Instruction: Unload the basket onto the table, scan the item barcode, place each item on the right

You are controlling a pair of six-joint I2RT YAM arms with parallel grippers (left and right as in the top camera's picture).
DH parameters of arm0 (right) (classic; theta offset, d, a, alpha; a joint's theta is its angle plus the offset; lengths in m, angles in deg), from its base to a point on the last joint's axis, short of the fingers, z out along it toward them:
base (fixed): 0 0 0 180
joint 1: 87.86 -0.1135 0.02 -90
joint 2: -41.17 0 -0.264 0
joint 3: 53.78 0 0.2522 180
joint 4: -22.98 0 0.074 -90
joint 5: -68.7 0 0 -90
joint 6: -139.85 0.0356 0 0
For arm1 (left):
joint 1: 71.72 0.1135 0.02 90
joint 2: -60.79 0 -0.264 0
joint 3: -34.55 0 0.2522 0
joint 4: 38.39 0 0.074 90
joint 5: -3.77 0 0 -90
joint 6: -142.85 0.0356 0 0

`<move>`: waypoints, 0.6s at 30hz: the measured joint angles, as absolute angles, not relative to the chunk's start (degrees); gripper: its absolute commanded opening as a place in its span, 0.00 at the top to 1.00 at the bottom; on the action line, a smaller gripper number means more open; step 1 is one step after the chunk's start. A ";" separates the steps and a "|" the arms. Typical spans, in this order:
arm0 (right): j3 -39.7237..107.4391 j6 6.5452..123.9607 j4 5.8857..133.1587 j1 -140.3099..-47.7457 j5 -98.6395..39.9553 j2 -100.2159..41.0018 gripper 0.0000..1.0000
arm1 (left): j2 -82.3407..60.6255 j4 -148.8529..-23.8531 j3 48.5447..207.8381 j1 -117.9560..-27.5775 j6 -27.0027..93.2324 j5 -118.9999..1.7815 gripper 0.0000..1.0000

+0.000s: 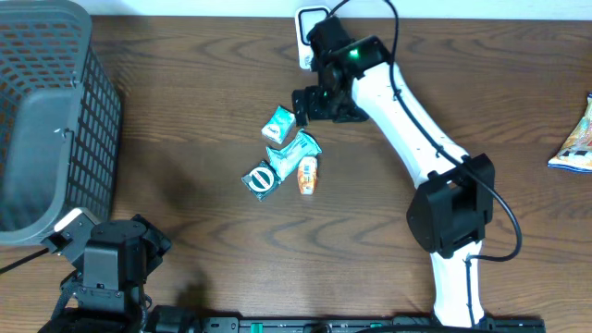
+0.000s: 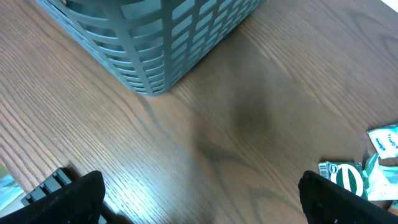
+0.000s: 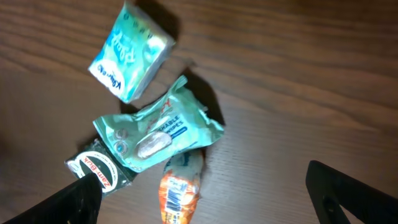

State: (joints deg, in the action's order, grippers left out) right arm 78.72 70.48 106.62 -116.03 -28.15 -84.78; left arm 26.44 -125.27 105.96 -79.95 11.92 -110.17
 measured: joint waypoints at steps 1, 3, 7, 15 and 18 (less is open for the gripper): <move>78.37 70.48 106.38 -116.31 -28.11 -84.78 0.01 | 26.44 -125.27 105.96 -79.95 11.92 -110.17 0.02; 77.28 70.48 106.19 -117.12 -28.15 -84.78 0.01 | 26.44 -125.27 105.96 -79.95 11.92 -110.17 0.02; 76.56 70.48 106.27 -117.82 -28.15 -84.78 0.01 | 26.44 -125.27 105.96 -79.95 11.92 -110.17 0.02; 76.42 70.43 106.32 -118.17 -27.91 -84.78 0.01 | 26.44 -125.27 105.96 -79.95 11.92 -110.17 0.02; 76.42 70.43 106.01 -118.17 -27.89 -84.78 0.01 | 26.44 -125.27 105.96 -79.95 11.92 -110.17 0.02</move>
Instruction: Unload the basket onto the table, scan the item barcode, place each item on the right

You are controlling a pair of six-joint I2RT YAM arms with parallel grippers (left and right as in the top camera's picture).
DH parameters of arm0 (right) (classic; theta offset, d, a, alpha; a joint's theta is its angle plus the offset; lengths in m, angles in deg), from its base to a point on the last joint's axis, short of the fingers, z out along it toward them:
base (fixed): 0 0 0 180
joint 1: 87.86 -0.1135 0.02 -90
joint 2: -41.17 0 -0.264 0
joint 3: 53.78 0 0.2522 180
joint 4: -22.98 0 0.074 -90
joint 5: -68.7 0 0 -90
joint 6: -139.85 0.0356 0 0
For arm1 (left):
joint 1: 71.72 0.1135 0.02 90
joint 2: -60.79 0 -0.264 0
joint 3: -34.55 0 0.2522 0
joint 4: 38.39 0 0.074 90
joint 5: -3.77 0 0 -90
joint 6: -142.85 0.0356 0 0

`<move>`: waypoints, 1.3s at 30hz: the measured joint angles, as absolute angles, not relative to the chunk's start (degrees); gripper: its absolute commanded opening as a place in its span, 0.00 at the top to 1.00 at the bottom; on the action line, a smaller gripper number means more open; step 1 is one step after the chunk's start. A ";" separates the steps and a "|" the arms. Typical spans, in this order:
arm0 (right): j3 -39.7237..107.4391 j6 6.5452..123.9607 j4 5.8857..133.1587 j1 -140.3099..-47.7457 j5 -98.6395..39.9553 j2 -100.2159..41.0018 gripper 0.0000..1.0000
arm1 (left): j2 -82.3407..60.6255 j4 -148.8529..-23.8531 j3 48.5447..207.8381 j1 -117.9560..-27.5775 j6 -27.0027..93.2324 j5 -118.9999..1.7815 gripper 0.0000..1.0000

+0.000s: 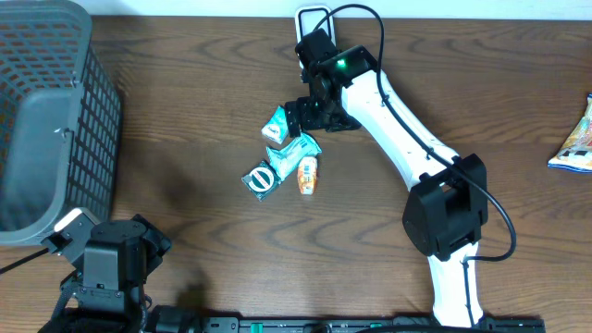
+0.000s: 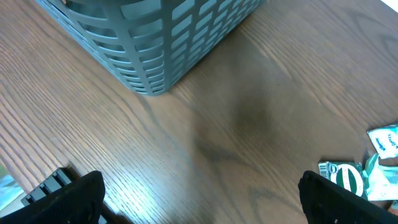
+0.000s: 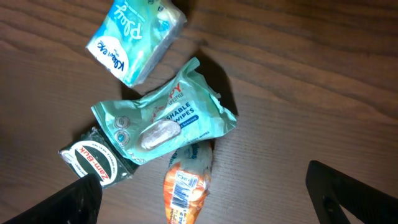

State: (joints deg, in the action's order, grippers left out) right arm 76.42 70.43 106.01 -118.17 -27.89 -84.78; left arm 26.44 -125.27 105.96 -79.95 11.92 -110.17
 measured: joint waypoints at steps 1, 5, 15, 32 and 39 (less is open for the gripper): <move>76.42 70.45 105.99 -118.17 -27.89 -84.78 0.01 | 26.44 -125.27 105.96 -79.95 11.92 -110.19 0.02; 76.42 71.20 106.10 -118.19 -27.93 -84.78 0.01 | 26.44 -125.27 105.96 -79.95 11.92 -110.17 0.02; 76.38 72.49 110.80 -121.21 -28.15 -84.78 0.01 | 26.44 -125.27 105.96 -79.95 11.92 -110.19 0.02; 76.36 72.88 114.12 -127.24 -29.20 -84.78 0.01 | 26.44 -125.27 105.96 -79.95 11.92 -110.17 0.02; 76.38 72.88 114.12 -127.44 -30.45 -84.78 0.01 | 26.44 -125.27 105.96 -79.95 11.92 -110.17 0.02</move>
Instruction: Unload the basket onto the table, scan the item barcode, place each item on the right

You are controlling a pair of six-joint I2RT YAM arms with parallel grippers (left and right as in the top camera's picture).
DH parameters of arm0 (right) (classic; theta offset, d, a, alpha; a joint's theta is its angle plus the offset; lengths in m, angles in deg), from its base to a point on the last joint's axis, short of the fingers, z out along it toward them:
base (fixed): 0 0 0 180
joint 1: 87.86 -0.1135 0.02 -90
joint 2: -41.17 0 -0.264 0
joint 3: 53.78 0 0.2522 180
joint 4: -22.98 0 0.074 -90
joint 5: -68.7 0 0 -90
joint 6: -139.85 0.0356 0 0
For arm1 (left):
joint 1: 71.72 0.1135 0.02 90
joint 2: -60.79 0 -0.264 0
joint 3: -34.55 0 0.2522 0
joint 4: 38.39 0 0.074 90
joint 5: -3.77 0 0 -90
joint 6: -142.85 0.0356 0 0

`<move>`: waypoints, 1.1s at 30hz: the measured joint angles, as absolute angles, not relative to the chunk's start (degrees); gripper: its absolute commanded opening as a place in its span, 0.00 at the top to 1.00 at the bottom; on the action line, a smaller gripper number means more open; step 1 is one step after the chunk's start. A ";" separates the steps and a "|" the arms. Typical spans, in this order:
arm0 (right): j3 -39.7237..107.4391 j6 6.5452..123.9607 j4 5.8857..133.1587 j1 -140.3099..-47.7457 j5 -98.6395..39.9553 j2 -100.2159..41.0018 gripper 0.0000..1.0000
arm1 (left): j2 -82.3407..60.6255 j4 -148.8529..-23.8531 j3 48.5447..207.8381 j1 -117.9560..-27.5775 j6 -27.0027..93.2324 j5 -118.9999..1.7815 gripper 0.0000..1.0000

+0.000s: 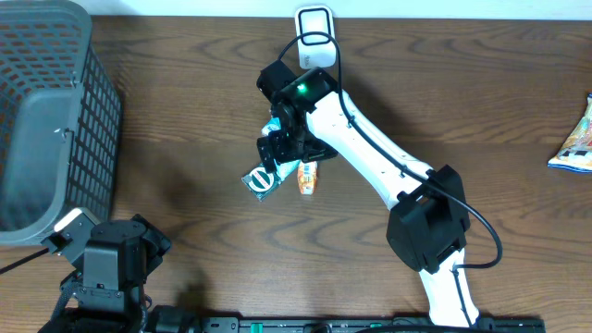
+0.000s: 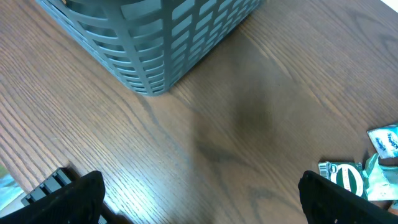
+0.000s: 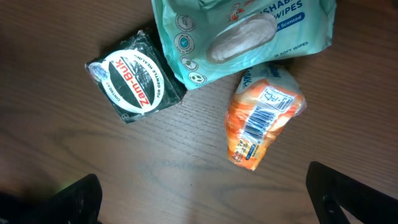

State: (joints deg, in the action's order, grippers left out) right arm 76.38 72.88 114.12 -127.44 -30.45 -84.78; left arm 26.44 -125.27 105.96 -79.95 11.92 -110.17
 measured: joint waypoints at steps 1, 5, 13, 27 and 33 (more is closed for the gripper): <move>76.38 72.88 114.12 -127.50 -30.53 -84.78 0.01 | 26.44 -125.27 105.96 -79.95 11.92 -110.17 0.02; 76.38 72.88 114.12 -127.92 -30.60 -84.78 0.01 | 26.44 -125.27 105.96 -79.95 11.90 -110.17 0.02; 76.38 72.88 114.12 -128.92 -30.71 -84.78 0.01 | 26.44 -125.27 105.96 -79.95 11.92 -110.19 0.02; 76.38 72.86 114.58 -129.56 -30.53 -84.78 0.01 | 26.44 -125.27 105.96 -79.95 11.92 -110.17 0.02; 76.36 72.51 114.71 -129.56 -29.79 -84.78 0.01 | 26.44 -125.27 105.96 -79.95 11.92 -110.17 0.02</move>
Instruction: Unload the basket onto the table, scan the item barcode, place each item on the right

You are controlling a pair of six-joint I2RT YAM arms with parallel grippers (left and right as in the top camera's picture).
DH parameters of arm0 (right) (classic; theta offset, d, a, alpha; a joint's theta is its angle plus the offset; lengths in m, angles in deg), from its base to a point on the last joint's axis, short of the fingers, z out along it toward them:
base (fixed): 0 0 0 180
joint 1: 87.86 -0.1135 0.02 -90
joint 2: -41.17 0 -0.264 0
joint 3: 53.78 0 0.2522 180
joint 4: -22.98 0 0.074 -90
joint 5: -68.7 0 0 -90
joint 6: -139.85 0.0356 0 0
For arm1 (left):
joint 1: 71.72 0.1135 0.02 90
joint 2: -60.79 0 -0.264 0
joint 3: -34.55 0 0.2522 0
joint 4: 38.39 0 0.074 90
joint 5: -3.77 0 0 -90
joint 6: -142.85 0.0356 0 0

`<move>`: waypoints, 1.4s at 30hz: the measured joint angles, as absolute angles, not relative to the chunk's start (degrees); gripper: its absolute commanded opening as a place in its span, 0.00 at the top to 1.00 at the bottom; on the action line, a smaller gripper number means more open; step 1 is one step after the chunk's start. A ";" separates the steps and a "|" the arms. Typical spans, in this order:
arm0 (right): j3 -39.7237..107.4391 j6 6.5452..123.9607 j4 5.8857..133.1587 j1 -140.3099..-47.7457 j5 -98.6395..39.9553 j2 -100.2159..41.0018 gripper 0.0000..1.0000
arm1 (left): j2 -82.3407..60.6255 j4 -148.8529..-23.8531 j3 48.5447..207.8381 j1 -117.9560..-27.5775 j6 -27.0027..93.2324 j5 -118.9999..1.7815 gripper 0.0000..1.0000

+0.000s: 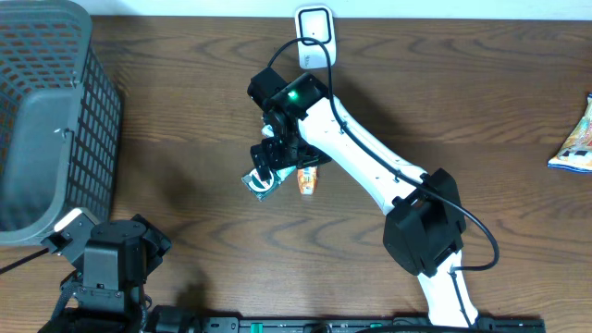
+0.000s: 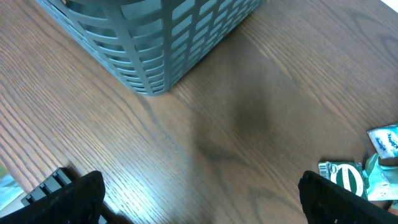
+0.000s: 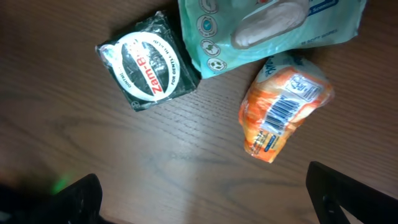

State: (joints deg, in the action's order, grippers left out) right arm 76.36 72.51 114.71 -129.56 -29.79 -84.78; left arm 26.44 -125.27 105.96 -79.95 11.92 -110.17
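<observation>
An orange packet (image 3: 283,115) lies barcode up on the table, also in the overhead view (image 1: 308,179). Beside it are a teal wipes pack (image 3: 267,28) and a dark green Zam-Buk packet (image 3: 149,59). My right gripper (image 3: 208,202) hangs open over bare wood just in front of these items, holding nothing; from overhead it covers the cluster (image 1: 277,153). A white scanner (image 1: 314,23) stands at the table's back edge. My left gripper (image 2: 199,199) rests open at the front left, empty.
A grey slotted basket (image 1: 46,120) fills the back left corner and shows in the left wrist view (image 2: 155,37). A pale teal tissue pack (image 2: 385,140) peeks in at the left wrist view's right edge. A snack bag (image 1: 575,139) lies at the far right edge.
My right gripper has shifted slightly left and toward the front, so the packets sit higher and further right in its view. It stays open. The left arm has not moved.
My right gripper was open near the scanner, beside the tissue pack. Then it stood over the wipes pack, then over the green and orange packets. Now it is at the cluster's front left. Nothing has been grasped, and the left arm stayed still.
</observation>
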 measured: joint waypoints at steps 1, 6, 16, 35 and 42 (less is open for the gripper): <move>76.38 72.42 114.62 -129.53 -29.37 -84.78 0.01 | 26.44 -125.27 105.96 -79.95 11.92 -110.19 0.02; 76.36 72.33 111.28 -128.90 -27.63 -84.78 0.01 | 26.44 -125.27 105.96 -79.95 11.92 -110.17 0.02; 76.12 72.51 104.20 -124.97 -25.75 -84.78 0.01 | 26.44 -125.27 105.96 -79.95 11.90 -110.17 0.02; 63.81 74.26 106.08 -124.86 -23.95 -84.78 0.30 | 26.44 -125.27 105.96 -79.95 11.92 -110.19 0.02; 62.72 77.97 111.56 -123.65 -15.43 -84.78 0.31 | 26.44 -125.27 105.96 -79.95 11.92 -110.17 0.02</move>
